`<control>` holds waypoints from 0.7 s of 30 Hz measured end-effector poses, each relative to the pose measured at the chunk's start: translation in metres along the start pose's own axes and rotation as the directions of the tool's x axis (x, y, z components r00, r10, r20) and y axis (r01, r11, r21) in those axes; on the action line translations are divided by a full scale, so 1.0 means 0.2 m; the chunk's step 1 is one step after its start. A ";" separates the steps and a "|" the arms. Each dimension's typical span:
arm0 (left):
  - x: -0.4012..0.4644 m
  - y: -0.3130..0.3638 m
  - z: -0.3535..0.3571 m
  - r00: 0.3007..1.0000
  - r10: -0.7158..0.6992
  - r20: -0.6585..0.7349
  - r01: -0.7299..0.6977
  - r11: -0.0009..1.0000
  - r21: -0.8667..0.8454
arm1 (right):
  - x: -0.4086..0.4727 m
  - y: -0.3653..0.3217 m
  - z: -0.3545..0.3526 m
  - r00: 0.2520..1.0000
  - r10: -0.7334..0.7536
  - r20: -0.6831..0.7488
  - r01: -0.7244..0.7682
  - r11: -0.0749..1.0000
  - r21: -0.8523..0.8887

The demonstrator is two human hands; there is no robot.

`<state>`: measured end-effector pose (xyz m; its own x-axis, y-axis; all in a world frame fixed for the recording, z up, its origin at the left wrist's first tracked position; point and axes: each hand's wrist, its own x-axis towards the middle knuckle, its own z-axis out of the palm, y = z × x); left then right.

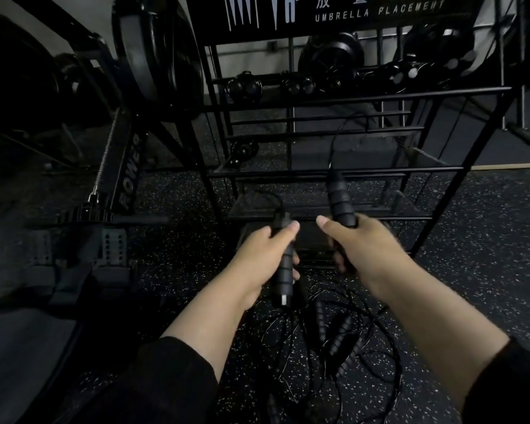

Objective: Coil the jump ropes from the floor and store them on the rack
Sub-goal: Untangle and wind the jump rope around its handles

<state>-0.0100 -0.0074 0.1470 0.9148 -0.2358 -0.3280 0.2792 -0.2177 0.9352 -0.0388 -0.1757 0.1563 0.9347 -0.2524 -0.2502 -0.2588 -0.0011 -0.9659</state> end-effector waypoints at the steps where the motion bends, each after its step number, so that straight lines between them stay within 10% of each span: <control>1: -0.01 0.01 0.02 0.997 -0.043 -0.058 0.037 0.994 -0.099 | -0.02 0.01 0.00 1.000 -0.006 0.013 0.007 0.998 -0.057; 6: -0.10 0.02 0.12 0.969 -0.132 -0.208 0.057 0.942 -0.331 | -0.23 0.01 0.04 0.993 -0.010 0.119 0.043 0.958 -0.282; 13: -0.24 0.02 0.26 0.980 -0.140 -0.141 0.061 0.888 -0.455 | -0.42 0.04 0.00 0.956 0.150 0.252 -0.190 0.972 0.141; 21: -0.30 0.03 0.32 0.995 -0.096 -0.004 0.084 0.889 -0.449 | -0.45 0.03 -0.11 0.939 0.167 0.302 -0.234 0.952 0.199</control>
<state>-0.0820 -0.0549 0.1633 0.8849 -0.2103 -0.4156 0.4563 0.2121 0.8642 -0.1302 -0.1743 0.1751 0.9075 0.0548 -0.4165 -0.4163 0.2507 -0.8740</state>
